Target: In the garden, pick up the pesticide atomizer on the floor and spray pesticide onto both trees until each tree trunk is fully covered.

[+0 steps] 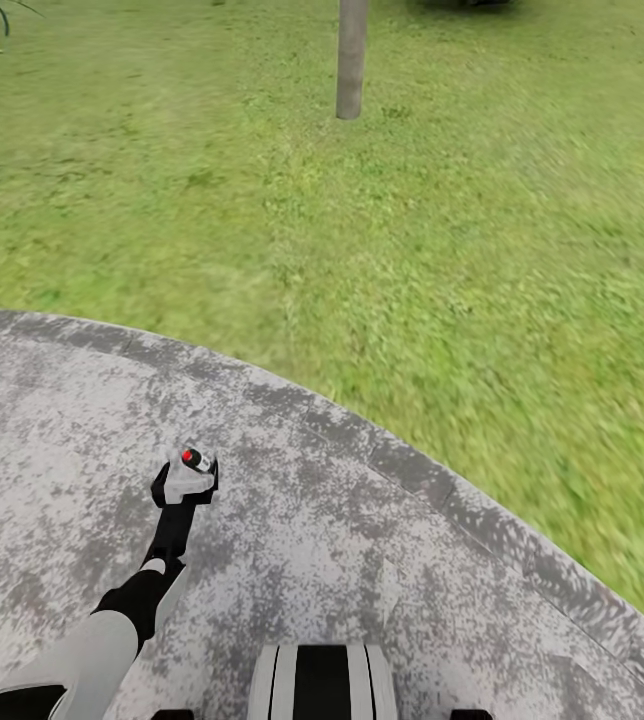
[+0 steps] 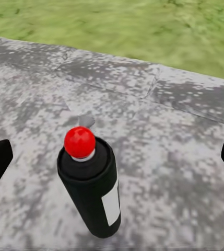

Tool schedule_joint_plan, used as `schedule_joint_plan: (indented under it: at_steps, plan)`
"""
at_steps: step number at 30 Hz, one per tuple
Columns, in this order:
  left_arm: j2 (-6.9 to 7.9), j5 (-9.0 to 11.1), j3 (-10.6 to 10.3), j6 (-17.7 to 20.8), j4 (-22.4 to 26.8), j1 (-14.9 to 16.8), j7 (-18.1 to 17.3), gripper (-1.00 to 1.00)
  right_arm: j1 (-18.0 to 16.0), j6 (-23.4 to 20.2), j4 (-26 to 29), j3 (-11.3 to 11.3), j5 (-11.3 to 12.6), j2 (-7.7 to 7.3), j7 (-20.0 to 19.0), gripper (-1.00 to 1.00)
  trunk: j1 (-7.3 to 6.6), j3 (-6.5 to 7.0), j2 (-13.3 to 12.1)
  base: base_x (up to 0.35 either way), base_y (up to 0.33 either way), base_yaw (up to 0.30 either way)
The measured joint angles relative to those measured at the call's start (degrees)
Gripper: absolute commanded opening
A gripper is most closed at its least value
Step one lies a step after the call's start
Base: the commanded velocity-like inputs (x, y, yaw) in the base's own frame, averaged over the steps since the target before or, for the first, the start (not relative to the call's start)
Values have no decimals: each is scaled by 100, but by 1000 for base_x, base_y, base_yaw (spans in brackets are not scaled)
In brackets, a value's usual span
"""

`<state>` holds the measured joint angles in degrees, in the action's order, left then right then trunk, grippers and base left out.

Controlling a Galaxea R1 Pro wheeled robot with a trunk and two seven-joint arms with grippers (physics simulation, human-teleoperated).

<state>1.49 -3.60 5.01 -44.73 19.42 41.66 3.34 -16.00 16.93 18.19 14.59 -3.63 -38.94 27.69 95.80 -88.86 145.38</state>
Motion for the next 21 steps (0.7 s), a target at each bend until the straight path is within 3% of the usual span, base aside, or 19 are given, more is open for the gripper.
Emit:
schedule_joint_plan:
  at_steps: [5, 15, 16, 17, 19, 21]
  plan:
    - [0, 0, 0, -1, 0, 0, 4, 100, 0, -3, 0, 0, 1, 0, 0, 100, 13, -111, 7, 0, 0, 0]
    - [0, 0, 0, -1, 0, 0, 8, 100, 0, -9, -16, 42, 13, -43, 6, 100, 13, -112, 7, 0, 0, 0]
    - [0, 0, 0, -1, 1, 0, 9, 100, -1, -17, -94, 65, 23, -325, 25, 100, 13, -112, 7, 0, 0, 0]
    - [0, 0, 0, 1, 1, 0, 9, 100, -1, -20, -123, 67, 25, -459, 29, 100, 12, -111, 7, 0, 0, 0]
    - [2, 1, 0, 4, 1, -1, 9, 100, -1, -23, -288, 139, 36, -690, 38, 100, 15, -133, 8, 0, 0, 0]
    - [2, 0, 0, 2, 1, 0, 9, 100, 1, -25, -371, 218, 34, -803, 41, 100, 18, -156, 10, 0, 0, 0]
